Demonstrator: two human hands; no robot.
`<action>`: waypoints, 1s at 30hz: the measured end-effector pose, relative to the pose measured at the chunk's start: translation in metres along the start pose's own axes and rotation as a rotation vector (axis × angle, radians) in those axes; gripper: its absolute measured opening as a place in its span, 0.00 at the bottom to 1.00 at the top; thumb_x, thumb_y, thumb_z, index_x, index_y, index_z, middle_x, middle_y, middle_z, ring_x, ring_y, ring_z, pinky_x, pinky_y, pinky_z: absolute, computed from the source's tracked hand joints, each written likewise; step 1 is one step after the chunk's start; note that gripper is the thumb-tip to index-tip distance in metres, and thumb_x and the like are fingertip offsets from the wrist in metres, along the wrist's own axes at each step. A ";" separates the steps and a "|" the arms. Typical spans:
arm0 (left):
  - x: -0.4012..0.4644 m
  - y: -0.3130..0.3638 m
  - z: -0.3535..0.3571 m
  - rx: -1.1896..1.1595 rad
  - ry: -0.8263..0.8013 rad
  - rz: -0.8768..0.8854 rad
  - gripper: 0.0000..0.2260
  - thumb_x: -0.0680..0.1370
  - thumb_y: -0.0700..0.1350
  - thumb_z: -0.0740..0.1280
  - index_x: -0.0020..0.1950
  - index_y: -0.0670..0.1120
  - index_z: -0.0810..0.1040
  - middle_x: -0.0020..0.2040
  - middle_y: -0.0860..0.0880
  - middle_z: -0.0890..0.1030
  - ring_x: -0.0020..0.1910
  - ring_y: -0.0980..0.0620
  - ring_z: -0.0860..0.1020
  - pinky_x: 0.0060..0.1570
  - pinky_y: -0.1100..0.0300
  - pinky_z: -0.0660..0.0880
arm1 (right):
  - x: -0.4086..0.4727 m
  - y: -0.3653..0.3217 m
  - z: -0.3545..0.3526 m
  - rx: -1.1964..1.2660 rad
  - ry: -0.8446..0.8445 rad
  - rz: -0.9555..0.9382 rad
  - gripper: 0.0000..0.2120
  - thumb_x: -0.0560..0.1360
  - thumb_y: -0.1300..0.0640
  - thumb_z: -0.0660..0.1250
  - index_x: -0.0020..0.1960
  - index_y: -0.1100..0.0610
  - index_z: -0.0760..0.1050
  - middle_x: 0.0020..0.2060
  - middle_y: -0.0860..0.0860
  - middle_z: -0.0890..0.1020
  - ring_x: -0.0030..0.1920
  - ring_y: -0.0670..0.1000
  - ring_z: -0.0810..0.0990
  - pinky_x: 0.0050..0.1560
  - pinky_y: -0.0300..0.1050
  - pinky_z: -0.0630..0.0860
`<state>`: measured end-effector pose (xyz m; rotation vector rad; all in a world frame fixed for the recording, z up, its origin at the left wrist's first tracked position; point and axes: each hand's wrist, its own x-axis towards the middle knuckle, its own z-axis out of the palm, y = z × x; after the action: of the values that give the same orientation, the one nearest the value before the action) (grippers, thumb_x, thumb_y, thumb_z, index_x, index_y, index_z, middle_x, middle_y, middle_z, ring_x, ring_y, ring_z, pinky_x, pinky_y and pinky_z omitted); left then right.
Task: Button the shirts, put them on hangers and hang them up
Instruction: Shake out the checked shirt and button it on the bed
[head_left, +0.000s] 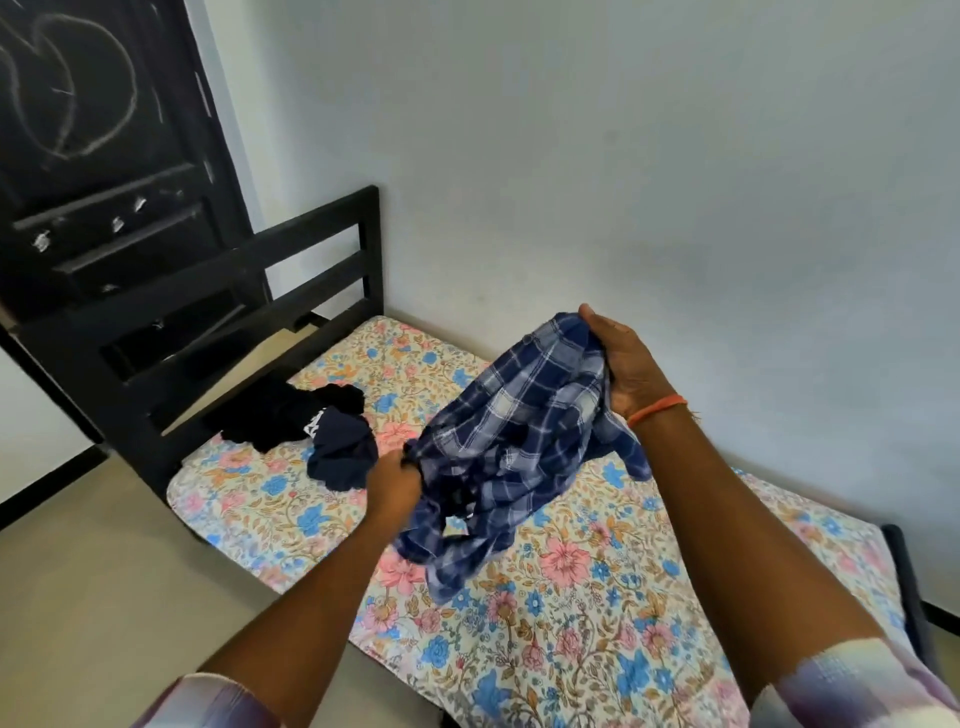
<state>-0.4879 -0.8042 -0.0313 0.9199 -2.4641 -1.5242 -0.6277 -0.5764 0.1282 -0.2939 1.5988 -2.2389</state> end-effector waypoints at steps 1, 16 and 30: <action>-0.001 0.012 -0.009 -0.070 0.029 -0.017 0.07 0.82 0.37 0.57 0.45 0.41 0.70 0.31 0.46 0.67 0.27 0.50 0.61 0.25 0.60 0.57 | 0.001 0.003 -0.011 -0.129 0.032 0.012 0.24 0.72 0.47 0.75 0.51 0.68 0.80 0.45 0.64 0.82 0.45 0.61 0.81 0.57 0.62 0.79; -0.009 0.170 -0.057 0.400 -0.141 0.819 0.13 0.73 0.32 0.61 0.50 0.47 0.77 0.47 0.48 0.79 0.48 0.46 0.77 0.47 0.53 0.73 | -0.009 0.042 0.048 -0.840 -0.297 -0.132 0.26 0.76 0.43 0.70 0.41 0.68 0.77 0.36 0.66 0.80 0.36 0.63 0.79 0.39 0.60 0.74; 0.030 0.085 -0.115 0.475 0.328 0.410 0.19 0.74 0.31 0.64 0.47 0.57 0.80 0.48 0.47 0.82 0.48 0.45 0.79 0.43 0.46 0.79 | 0.015 0.038 0.020 -1.006 0.186 -0.181 0.26 0.84 0.51 0.59 0.29 0.54 0.59 0.24 0.52 0.63 0.27 0.51 0.62 0.34 0.47 0.56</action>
<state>-0.5048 -0.8834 0.0908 0.5937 -2.5834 -0.6201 -0.6271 -0.6102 0.0987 -0.5009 2.7864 -1.3974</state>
